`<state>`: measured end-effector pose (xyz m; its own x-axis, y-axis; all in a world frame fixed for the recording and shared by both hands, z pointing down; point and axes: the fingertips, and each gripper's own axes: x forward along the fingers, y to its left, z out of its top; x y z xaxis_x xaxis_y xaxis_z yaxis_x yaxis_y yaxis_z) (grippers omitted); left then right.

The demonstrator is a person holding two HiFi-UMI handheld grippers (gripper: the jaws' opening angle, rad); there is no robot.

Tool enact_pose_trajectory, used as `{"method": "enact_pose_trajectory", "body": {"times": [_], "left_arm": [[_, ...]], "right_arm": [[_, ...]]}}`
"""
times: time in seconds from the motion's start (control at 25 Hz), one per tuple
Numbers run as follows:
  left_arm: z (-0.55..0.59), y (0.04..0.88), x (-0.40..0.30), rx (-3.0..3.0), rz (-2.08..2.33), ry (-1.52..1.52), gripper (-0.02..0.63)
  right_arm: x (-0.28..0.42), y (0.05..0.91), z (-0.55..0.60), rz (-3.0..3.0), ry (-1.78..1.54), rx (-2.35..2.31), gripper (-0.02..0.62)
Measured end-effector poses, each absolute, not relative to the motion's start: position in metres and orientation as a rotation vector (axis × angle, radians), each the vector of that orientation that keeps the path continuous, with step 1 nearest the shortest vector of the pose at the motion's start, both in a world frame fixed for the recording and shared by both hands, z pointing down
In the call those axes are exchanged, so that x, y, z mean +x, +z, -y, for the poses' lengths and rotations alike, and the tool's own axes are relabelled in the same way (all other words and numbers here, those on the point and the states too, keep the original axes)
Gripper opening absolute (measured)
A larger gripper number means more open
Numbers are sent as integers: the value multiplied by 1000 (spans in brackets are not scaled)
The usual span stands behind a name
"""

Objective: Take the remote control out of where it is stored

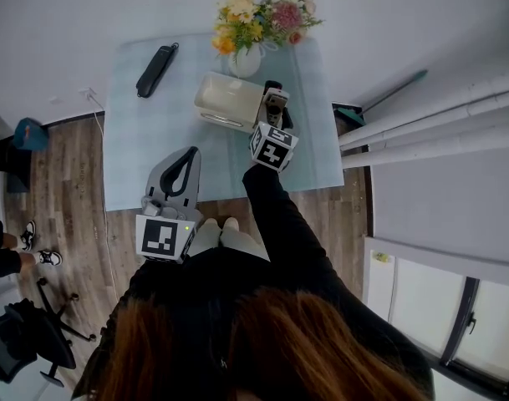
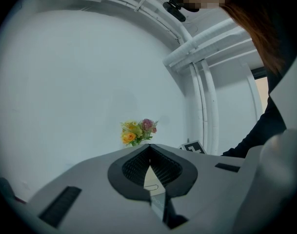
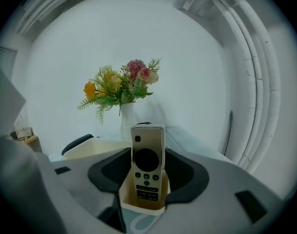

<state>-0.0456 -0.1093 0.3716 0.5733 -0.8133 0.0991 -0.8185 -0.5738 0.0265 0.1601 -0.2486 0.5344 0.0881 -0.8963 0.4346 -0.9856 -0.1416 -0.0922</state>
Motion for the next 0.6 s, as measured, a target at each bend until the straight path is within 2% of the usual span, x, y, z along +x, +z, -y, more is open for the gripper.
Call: {"method": "enact_pose_trajectory", "body": {"times": [0.6], "left_arm": [[113,375,-49,2709,1417,143,5]], "right_arm": [[155,535,254,1916,536,2092,199]]}}
